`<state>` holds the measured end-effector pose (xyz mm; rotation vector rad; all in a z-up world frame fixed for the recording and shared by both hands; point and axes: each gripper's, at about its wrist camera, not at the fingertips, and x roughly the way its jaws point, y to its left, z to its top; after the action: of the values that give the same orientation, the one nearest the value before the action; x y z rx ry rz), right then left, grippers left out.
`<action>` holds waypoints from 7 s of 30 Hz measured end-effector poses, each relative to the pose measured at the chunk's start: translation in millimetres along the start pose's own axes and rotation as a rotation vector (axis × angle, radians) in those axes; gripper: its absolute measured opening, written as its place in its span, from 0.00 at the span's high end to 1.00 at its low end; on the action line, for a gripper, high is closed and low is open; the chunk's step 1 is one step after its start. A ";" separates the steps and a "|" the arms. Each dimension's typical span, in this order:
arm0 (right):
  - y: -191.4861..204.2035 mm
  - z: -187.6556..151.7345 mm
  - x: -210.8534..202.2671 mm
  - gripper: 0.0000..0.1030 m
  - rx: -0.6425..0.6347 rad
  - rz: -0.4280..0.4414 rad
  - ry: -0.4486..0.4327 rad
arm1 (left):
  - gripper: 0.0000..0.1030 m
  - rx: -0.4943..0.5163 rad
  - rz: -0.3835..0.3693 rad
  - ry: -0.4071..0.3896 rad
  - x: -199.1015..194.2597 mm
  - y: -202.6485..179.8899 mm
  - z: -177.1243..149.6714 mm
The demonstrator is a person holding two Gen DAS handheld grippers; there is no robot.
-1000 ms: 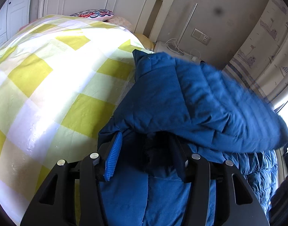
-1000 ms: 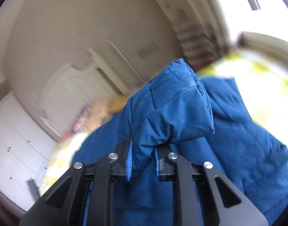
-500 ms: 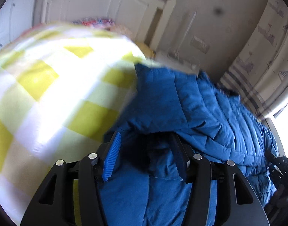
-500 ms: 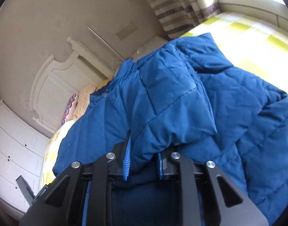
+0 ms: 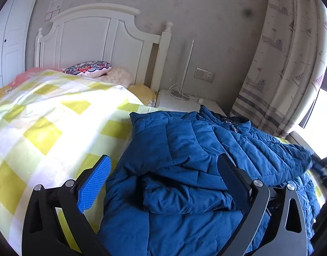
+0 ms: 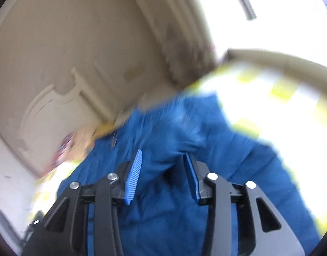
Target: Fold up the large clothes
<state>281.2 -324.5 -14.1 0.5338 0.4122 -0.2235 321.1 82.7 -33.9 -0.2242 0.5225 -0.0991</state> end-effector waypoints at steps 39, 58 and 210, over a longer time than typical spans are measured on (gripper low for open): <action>35.7 -14.4 110.3 0.06 -0.540 0.067 0.383 | 0.04 0.242 0.027 0.333 124.4 -73.5 0.2; 49.1 -13.5 143.6 0.02 -0.531 -0.096 0.380 | 0.04 0.229 0.032 0.333 130.8 -74.2 10.7; -120.6 -72.5 -346.4 0.84 -0.479 0.707 -0.012 | 0.57 -0.313 -0.712 0.688 -248.8 115.1 -233.1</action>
<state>-89.4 -352.5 26.3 0.1803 0.2321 0.5431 -6.9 188.3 -137.4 -0.6892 1.1270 -0.8115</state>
